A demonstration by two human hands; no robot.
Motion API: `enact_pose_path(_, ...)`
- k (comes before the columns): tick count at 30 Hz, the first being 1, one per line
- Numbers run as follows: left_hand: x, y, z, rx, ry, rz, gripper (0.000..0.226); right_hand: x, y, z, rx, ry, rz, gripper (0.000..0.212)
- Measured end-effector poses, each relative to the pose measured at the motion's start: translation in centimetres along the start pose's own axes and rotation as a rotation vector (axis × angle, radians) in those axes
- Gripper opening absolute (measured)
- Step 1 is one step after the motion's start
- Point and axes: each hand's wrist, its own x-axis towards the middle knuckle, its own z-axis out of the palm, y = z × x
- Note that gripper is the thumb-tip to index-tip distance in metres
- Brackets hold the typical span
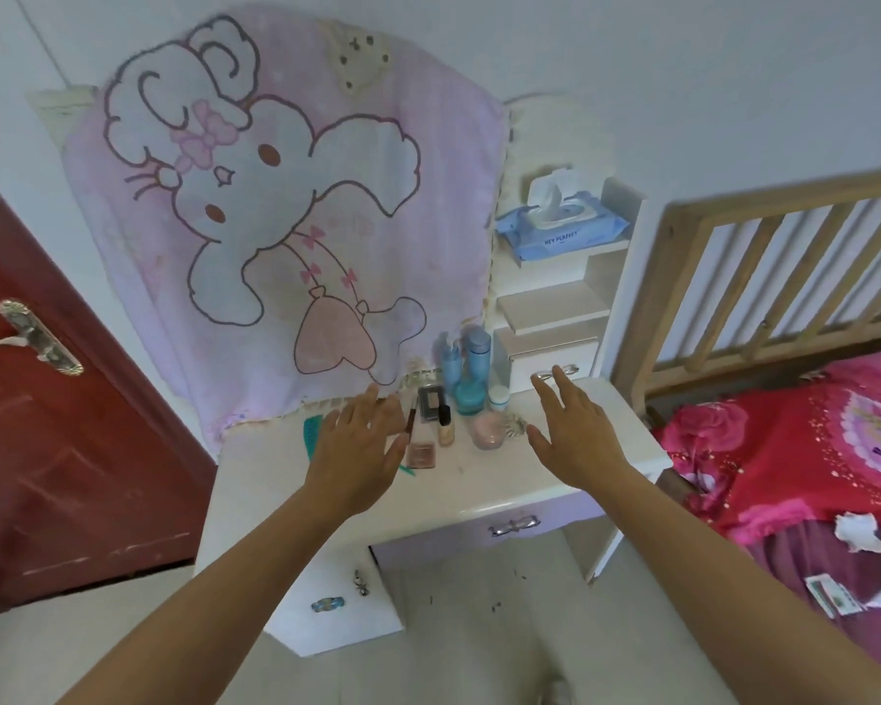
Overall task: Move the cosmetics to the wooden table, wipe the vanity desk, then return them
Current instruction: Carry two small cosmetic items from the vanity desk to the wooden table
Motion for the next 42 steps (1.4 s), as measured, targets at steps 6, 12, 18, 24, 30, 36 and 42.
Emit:
enact_pose_path(6,6.2,-0.4,7.9,-0.069,-0.124,-0.099,0.067,8.2,3.2,7.0,0.025,-0.165,-0.006,0.071)
enact_pose_path(12,10.5,-0.5,14.8,-0.145,-0.255,-0.195,0.053,15.2,5.1,12.8,0.062,-0.323,-0.057,0.071)
enact_pose_path(18,13.2,-0.5,19.5,-0.389,-0.365,-0.343,0.067,16.2,4.6,18.6,0.064,-0.423,-0.124,0.066)
enact_pose_path(24,16.9,-1.3,24.0,-0.634,-0.468,-0.491,0.076,16.1,3.8,23.2,0.041,-0.476,-0.077,0.076)
enact_pose_path(30,18.6,-1.0,27.0,-0.773,-0.373,-0.493,0.071,15.9,2.5,24.9,0.051,-0.366,0.072,0.072)
enact_pose_path(36,19.0,-1.0,26.9,-0.803,-0.295,-0.482,0.032,16.5,2.0,24.0,0.052,-0.333,0.1,0.069)
enact_pose_path(42,18.2,-2.8,22.7,-0.771,-0.211,-0.558,0.029,17.3,1.0,21.3,0.085,-0.325,0.031,0.063)
